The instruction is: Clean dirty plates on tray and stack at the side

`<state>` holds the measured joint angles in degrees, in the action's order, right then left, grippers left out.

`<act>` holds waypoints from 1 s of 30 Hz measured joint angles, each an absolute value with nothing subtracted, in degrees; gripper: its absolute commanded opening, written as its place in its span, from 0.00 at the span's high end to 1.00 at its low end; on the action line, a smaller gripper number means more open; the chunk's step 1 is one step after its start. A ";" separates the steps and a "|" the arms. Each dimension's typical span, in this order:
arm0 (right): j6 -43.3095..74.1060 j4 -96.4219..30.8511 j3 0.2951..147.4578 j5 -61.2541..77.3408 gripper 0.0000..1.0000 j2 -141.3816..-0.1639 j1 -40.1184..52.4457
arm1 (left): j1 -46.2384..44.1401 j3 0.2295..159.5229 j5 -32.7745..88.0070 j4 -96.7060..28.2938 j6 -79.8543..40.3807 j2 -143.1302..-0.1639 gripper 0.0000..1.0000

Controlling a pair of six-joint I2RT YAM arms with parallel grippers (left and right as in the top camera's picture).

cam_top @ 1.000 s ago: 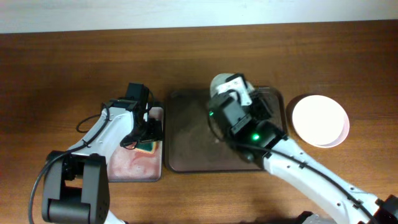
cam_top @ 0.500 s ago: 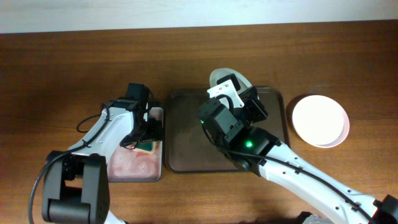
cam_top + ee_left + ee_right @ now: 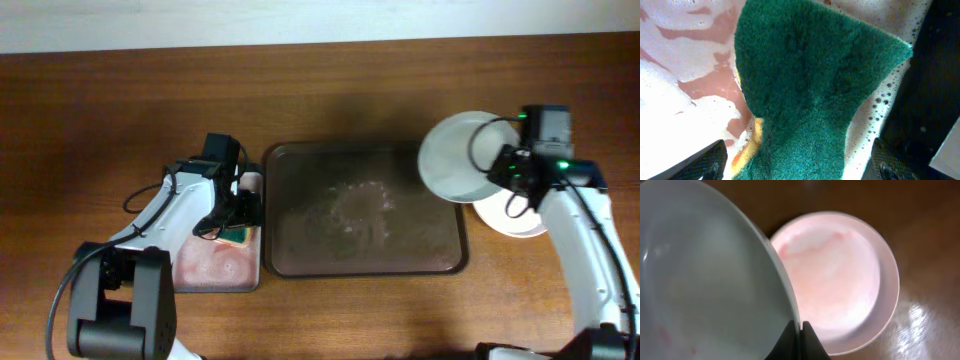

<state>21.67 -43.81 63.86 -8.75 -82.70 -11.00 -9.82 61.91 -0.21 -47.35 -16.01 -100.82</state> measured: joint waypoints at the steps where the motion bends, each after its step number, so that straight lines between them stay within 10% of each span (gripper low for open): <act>1: 22.17 -44.05 63.86 -6.83 0.96 -83.50 -14.37 | -9.82 61.91 -0.19 -47.33 -15.99 -100.82 0.08; 6: 22.59 -44.29 63.75 -3.09 0.95 -88.73 -26.76 | -9.82 61.91 -0.19 -47.33 -16.01 -100.82 0.09; 10: 23.09 -43.99 63.75 -1.17 0.49 -92.31 -29.34 | -9.82 61.91 -0.19 -47.33 -16.01 -100.82 0.07; 20: 11.49 -39.88 63.77 21.69 0.03 -92.60 -19.33 | -9.43 65.67 -0.16 -47.59 -16.47 -99.74 0.01; 30: 1.37 -61.60 75.72 13.30 0.01 -91.81 3.60 | -1.72 73.41 4.16 -68.49 -16.47 -97.91 0.00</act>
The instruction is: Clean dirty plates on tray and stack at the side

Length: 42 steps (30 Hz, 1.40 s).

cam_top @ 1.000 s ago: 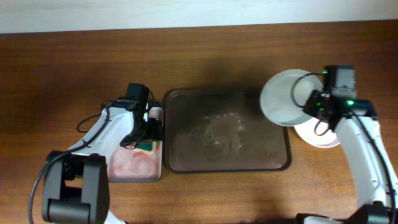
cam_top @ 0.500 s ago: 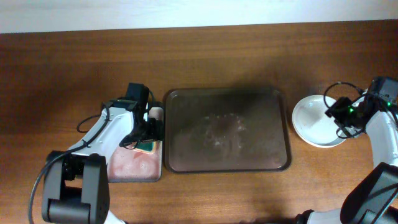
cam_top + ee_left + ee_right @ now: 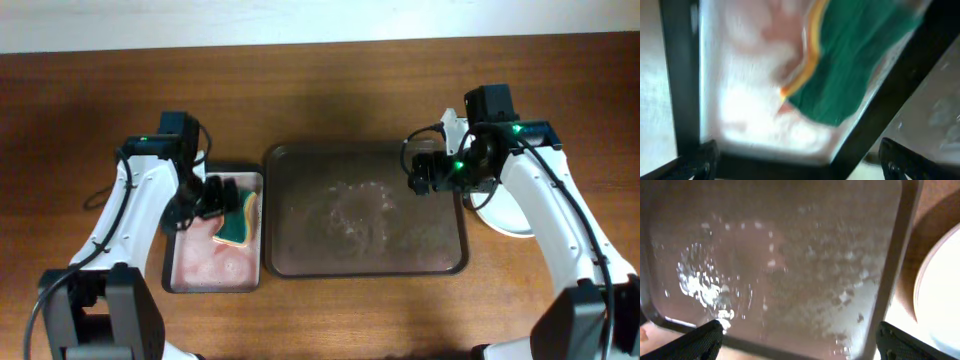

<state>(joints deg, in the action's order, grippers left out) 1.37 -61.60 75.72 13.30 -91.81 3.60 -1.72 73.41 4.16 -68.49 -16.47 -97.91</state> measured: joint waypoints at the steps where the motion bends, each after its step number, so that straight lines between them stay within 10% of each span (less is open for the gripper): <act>1: 1.28 -63.29 75.72 12.97 0.01 -90.87 3.75 | -1.76 73.41 4.25 -69.93 -16.38 -97.89 0.00; 20: 1.21 -55.27 51.62 10.70 0.01 -36.97 3.81 | -2.35 46.92 4.51 -55.42 -14.28 -32.95 0.01; 33: 1.15 -56.58 51.00 10.09 0.01 -39.16 3.81 | -2.35 46.92 4.51 -55.42 -14.26 -31.75 0.01; 42: -2.02 -40.60 33.91 6.48 0.01 -9.28 1.74 | -2.35 46.63 4.51 -55.48 -14.26 -31.75 0.01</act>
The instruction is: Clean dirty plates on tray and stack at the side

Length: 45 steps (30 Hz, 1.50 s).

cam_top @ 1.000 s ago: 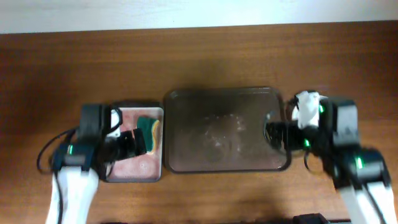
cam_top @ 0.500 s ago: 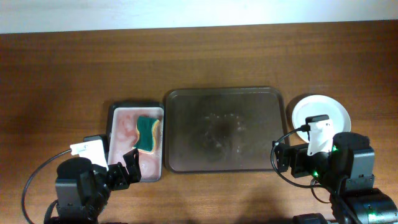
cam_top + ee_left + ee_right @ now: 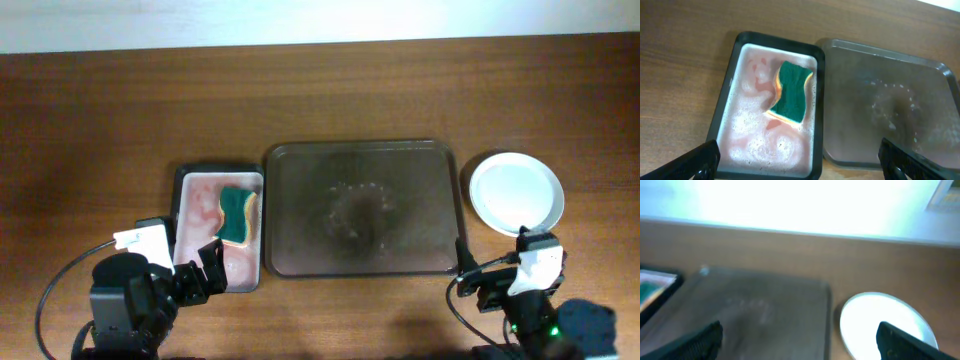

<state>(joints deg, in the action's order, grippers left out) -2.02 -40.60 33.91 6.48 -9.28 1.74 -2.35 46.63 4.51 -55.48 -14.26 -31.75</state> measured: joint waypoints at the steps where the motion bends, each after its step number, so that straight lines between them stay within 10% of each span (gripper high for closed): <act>1: -2.07 -37.47 30.70 6.66 0.01 -6.57 1.43 | -2.35 46.63 4.51 -55.46 -14.28 -31.75 0.01; 13: -2.22 9.56 2.33 6.09 0.01 -0.80 1.15 | -2.35 46.59 4.51 -55.46 -14.26 -31.75 0.01; 45: -2.63 -3.88 0.62 4.23 0.01 -0.62 1.15 | -2.35 46.11 4.01 -56.31 -14.26 -29.71 0.01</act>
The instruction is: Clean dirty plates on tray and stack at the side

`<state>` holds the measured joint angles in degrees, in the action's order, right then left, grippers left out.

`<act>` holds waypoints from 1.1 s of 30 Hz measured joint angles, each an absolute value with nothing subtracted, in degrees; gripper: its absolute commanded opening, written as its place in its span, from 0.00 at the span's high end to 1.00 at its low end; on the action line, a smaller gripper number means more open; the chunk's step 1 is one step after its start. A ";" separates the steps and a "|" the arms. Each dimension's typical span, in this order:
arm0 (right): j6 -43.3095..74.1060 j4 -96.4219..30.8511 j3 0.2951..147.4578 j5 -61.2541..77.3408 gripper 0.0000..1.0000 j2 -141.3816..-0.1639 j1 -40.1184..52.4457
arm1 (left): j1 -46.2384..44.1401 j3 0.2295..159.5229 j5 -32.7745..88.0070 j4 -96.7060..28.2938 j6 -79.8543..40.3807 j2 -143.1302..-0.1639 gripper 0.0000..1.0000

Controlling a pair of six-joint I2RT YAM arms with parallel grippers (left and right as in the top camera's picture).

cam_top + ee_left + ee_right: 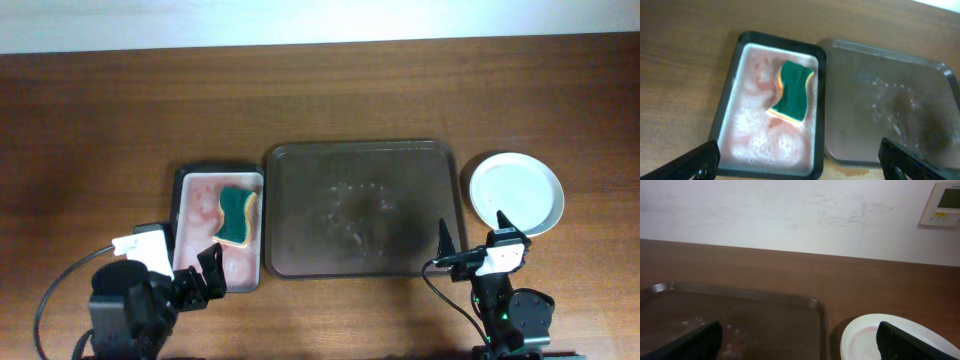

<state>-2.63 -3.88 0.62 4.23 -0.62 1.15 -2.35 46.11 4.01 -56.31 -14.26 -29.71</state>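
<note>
The dark metal tray point(360, 208) lies mid-table with only soapy smears on it and no plate. White plates point(517, 193) sit to its right on the wood and show as a single disc from above. The top plate point(875, 337) has a faint pink ring. A green and yellow sponge point(238, 213) rests in the black tub point(182, 230) of pink suds. My left gripper point(200, 280) is open at the front left and empty, and looks down on the sponge point(792, 90). My right gripper point(472, 238) is open and empty at the front right.
The tub's rim point(821, 100) lies right beside the left edge of the tray point(880, 105). A white wall with a thermostat point(946, 202) stands behind the table. Bare wood surrounds the tray at the back and at both ends.
My right arm has shifted a little left along the front edge, and its view has gone from blurred to steady and level. My left arm, the sponge, the tray and the plates are unchanged.
First my right gripper held a white plate above another plate beside the tray, and my left was open right over the sponge in the tub. Then the plate was down and both grippers were open. Later both arms were back at the front edge, where they remain.
</note>
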 measured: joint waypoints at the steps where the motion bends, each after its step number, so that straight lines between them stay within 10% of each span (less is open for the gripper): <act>1: -2.66 -3.88 0.62 4.10 0.01 -0.62 1.15 | -2.35 44.60 3.36 -55.37 -14.26 -27.86 0.01; 15: -2.81 -3.90 0.62 4.03 0.01 -0.62 1.15 | -2.35 1.21 2.96 3.31 -6.37 -0.84 0.00; 33: -2.81 -3.90 0.62 4.03 0.01 -0.62 1.15 | -2.35 0.80 4.12 -4.25 2.61 -0.62 0.01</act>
<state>-2.81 -3.90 0.62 4.03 -0.62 1.15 -2.35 0.80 4.12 -4.25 2.61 -0.62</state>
